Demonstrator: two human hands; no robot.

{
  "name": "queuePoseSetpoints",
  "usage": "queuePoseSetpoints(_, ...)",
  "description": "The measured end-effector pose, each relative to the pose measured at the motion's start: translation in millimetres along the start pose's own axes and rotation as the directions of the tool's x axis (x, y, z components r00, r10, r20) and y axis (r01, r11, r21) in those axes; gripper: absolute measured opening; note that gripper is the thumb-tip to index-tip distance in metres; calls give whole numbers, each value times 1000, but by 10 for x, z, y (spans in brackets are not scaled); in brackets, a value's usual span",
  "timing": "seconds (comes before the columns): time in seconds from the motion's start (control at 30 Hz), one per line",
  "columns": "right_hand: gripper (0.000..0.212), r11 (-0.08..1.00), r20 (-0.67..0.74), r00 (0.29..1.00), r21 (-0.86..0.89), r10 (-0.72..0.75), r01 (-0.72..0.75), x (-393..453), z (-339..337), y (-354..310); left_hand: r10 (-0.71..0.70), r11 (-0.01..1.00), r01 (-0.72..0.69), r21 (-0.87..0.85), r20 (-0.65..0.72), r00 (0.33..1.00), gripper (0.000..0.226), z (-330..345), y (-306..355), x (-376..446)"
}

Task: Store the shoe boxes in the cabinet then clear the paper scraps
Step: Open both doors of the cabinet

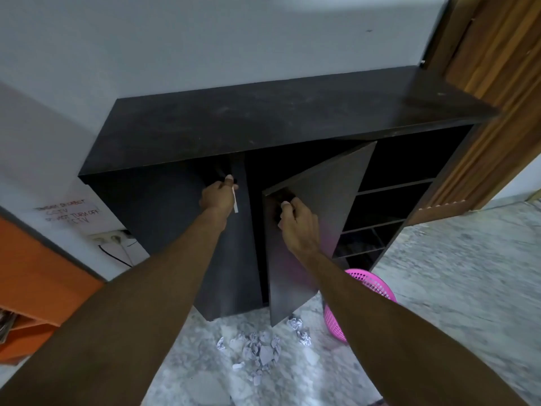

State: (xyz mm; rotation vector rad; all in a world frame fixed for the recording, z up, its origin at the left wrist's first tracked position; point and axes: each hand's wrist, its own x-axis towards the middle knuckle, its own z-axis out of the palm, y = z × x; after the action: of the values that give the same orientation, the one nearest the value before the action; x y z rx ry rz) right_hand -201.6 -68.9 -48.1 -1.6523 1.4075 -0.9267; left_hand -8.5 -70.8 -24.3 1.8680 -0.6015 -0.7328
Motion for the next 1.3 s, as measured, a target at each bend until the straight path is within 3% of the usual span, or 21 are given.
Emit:
queuePoseSetpoints(0.17, 35, 994, -151, 983, -22, -108, 105, -384, -378, 311, -6, 1000, 6, 9, -10, 1000, 41, 43, 8, -41)
queuePoseSetpoints(0.27, 36, 987, -239, 963, 64, -126, 145, -603, -697, 528, -9, 1000, 8, -26, -53, 999, 42, 97, -25, -112)
queuePoseSetpoints(0.47, 29, 969, -436, 900, 228, 15, 94, -785, -1304, 761, -24, 1000, 22, -20, -79, 997, 45, 96, -25, -202)
queuePoseSetpoints(0.63, 46, 951, -599, 783, 308, 167, 33, -827, -1720, 986, -17, 1000, 15, -22, -91, 996, 43, 103, -68, -247)
queuePoseSetpoints(0.73, 42, 954, -619, 765, 300, 176, 24, -798, -1872, 1101, -5, 1000, 5, -5, -98, 995, 43, 97, -123, -273)
queuePoseSetpoints(0.9, 35, 997, -555, 832, 69, 15, 28, -815, -1928, 1291, 6, 1000, -5, 8, -104, 995, 44, 62, -190, -440)
queuePoseSetpoints(1.3, 47, 999, -537, 843, -16, 24, -39, -744, -2142, 1401, 43, 998, -47, -46, -84, 996, 34, -121, -370, -1093)
